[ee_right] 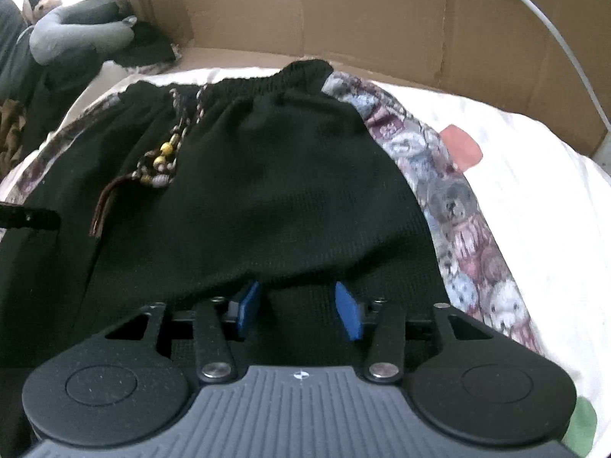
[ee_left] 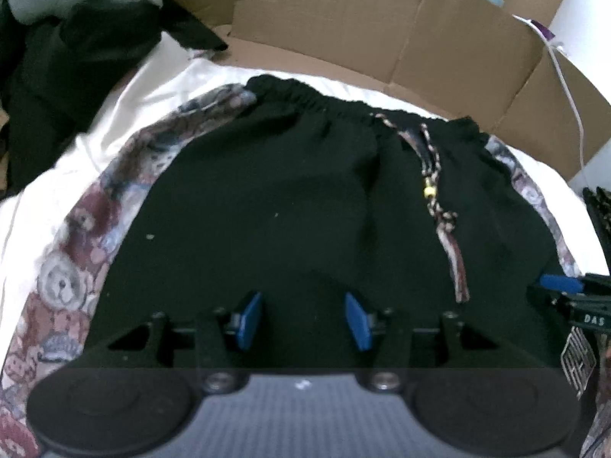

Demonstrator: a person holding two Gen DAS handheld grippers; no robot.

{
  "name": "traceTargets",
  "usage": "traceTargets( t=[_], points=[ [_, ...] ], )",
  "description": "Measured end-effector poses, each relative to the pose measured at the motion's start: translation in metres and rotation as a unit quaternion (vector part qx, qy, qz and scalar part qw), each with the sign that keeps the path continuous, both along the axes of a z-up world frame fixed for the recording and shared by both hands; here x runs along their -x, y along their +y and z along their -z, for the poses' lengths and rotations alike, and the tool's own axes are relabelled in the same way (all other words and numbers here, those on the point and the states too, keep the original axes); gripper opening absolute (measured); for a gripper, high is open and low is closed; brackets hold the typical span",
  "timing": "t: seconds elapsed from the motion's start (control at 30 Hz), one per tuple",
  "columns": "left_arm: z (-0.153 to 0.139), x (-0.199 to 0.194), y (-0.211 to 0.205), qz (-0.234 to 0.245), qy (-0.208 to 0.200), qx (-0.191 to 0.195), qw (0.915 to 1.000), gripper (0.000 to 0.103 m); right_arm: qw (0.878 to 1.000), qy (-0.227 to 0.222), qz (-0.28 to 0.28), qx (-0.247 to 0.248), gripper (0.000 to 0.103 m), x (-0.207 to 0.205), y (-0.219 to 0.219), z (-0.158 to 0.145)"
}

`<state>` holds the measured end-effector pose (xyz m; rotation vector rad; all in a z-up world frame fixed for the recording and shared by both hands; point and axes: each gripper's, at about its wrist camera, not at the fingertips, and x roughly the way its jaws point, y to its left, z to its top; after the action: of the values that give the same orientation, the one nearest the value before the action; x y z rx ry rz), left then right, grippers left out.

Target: Fold clothes

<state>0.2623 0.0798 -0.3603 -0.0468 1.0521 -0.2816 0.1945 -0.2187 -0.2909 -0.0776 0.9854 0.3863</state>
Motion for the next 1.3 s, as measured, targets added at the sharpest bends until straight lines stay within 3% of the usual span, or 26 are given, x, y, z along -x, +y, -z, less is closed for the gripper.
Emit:
traceTargets(
  t=[0.07,0.17,0.27,0.53,0.67,0.8,0.97,1.3],
  points=[
    [0.003,0.002,0.004,0.003,0.01,-0.004,0.9999,0.082,1.0,0.008,-0.008,0.006,0.069,0.007,-0.002,-0.001],
    [0.006,0.007,0.009,0.014,0.024,-0.005,0.9996,0.089,1.0,0.021,-0.008,0.012,0.085,0.019,-0.007,0.001],
    [0.009,0.014,0.009,0.033,0.026,-0.021,0.9989,0.092,0.999,0.023,-0.024,0.027,0.087,0.03,-0.008,0.003],
    [0.01,0.037,0.014,0.066,0.032,-0.046,0.9963,0.095,0.998,0.054,-0.016,0.028,0.087,0.046,-0.021,-0.002],
    [0.006,0.042,0.029,0.059,0.049,-0.041,0.9963,0.094,0.996,0.076,-0.026,0.036,0.087,0.058,-0.03,-0.007],
    [-0.006,0.048,0.048,0.055,0.052,-0.036,0.9965,0.094,0.993,0.099,-0.03,0.05,0.087,0.071,-0.042,-0.011],
    [-0.023,0.065,0.074,0.063,0.046,-0.057,0.9953,0.094,0.99,0.129,-0.007,0.063,0.087,0.093,-0.068,-0.006],
    [-0.053,0.098,0.13,0.044,0.054,-0.091,0.9934,0.094,0.988,0.135,0.014,0.067,0.086,0.12,-0.082,-0.015]
  ],
)
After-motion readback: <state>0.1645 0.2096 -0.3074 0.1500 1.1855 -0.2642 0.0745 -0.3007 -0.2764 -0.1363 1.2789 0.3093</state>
